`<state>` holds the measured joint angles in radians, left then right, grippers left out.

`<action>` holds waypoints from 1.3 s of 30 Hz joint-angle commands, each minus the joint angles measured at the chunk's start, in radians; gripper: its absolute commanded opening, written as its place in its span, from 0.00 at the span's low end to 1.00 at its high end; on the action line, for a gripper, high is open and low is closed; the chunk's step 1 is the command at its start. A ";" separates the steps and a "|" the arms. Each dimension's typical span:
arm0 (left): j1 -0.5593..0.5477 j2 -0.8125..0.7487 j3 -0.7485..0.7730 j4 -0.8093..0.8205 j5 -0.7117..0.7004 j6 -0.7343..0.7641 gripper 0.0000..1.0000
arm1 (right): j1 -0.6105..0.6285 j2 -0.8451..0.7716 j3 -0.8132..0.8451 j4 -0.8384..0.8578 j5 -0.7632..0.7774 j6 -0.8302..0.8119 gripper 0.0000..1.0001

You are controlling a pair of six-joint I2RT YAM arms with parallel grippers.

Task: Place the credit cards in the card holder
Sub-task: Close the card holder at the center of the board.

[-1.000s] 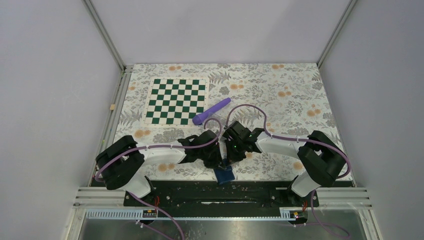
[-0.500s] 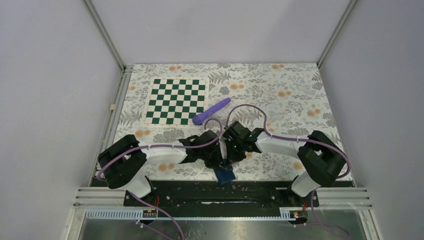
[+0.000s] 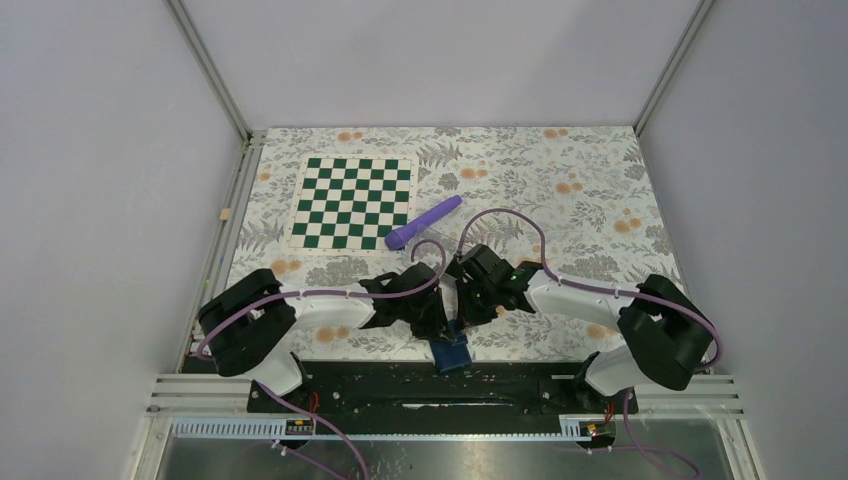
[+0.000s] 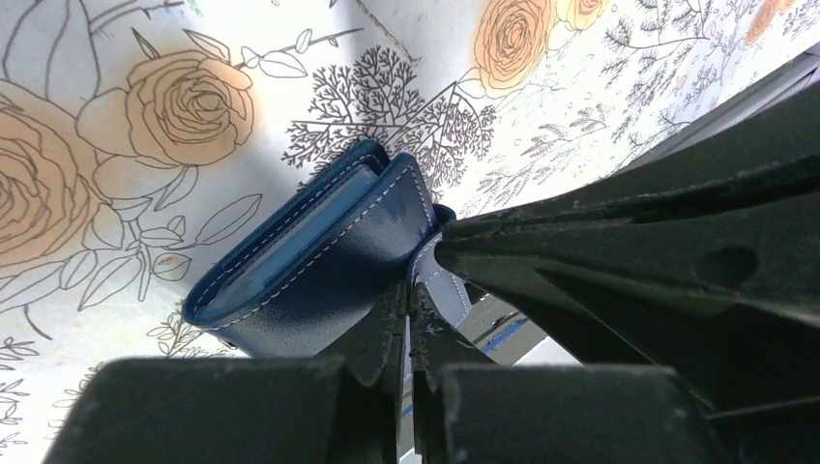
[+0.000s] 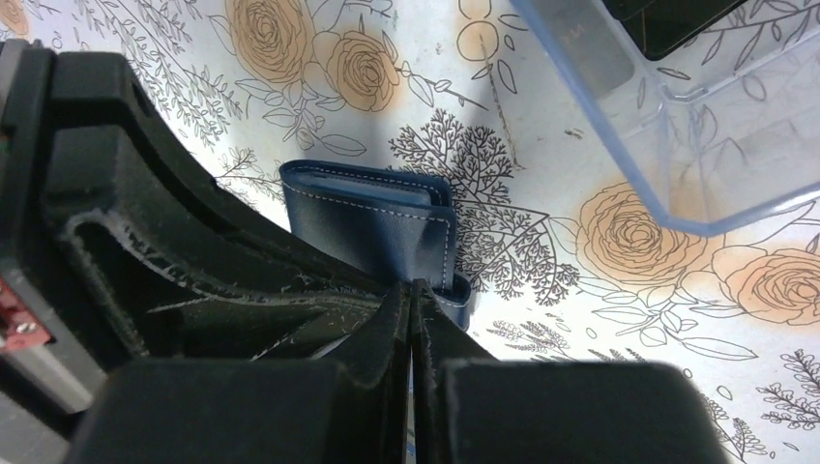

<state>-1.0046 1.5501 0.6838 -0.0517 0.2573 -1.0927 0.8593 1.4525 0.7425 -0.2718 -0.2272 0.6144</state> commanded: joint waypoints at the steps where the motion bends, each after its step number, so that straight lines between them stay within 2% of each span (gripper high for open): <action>1: -0.021 -0.004 0.017 -0.087 -0.008 0.029 0.00 | 0.007 0.032 0.019 0.033 -0.016 -0.013 0.00; 12: -0.029 -0.004 0.014 -0.088 -0.009 0.023 0.00 | 0.007 0.151 0.040 0.023 -0.025 -0.013 0.00; 39: -0.057 -0.026 0.020 -0.120 -0.020 0.001 0.00 | 0.007 0.116 0.032 -0.104 0.094 -0.001 0.00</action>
<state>-1.0538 1.5391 0.6941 -0.1047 0.2562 -1.0973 0.8600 1.5810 0.7822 -0.2924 -0.2070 0.6220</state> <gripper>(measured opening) 0.010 0.016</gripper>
